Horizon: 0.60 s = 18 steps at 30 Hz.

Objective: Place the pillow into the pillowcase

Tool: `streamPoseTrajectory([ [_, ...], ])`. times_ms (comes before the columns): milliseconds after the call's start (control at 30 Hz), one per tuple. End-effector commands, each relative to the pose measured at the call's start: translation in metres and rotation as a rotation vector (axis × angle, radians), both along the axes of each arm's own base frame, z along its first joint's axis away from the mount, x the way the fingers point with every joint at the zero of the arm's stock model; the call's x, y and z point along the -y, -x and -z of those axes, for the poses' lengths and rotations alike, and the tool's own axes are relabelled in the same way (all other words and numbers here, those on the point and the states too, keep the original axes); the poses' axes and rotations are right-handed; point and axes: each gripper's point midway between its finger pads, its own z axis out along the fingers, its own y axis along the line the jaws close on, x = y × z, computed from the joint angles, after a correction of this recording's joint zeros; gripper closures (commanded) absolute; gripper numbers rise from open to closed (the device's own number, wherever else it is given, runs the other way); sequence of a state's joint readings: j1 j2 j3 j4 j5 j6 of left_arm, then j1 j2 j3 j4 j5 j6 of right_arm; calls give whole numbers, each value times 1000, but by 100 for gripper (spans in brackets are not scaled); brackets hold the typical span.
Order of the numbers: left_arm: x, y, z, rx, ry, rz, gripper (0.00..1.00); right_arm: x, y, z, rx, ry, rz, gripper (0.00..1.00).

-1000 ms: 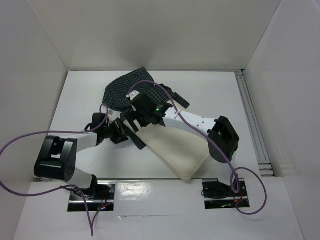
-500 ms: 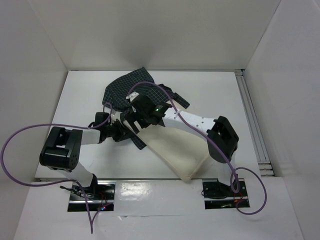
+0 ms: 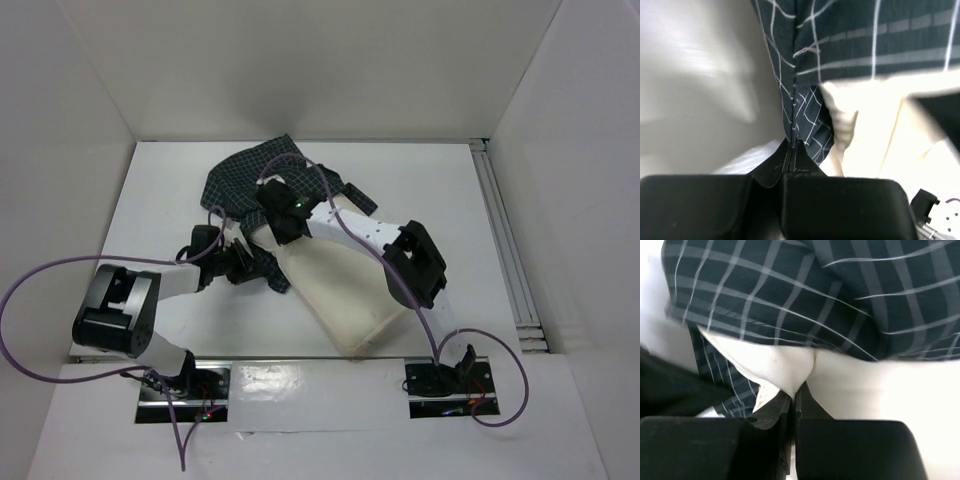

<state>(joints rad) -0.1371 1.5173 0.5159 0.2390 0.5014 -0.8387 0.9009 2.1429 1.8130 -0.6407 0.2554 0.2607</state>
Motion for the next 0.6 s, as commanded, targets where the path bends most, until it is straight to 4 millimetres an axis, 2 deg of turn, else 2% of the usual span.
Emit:
streamPoseTrajectory([
  [0,17,18,-9,11,22,103,100,22,-65,-35,76,-121,226,100],
  [167,32,17,-25,66,38,169,100,36,-103,-77,123,-261,350,100],
  [200,34,19,-25,66,38,178,100,31,-107,-92,143,-297,356,100],
  [267,43,17,-34,91,67,224,100,28,-119,-94,158,-313,364,100],
  [300,48,22,-34,98,69,256,100,23,-125,-104,178,-338,362,100],
  [333,54,25,-37,101,72,286,100,26,-135,-90,168,-322,377,100],
  [400,58,30,-36,84,58,318,100,19,-142,-82,153,-341,363,100],
  [433,60,33,-34,71,56,327,100,27,-153,-77,153,-347,380,100],
  [533,57,35,-40,78,42,315,100,24,-153,-55,90,-394,333,100],
  [567,50,40,-33,33,4,288,100,23,-153,-68,96,-435,314,100],
])
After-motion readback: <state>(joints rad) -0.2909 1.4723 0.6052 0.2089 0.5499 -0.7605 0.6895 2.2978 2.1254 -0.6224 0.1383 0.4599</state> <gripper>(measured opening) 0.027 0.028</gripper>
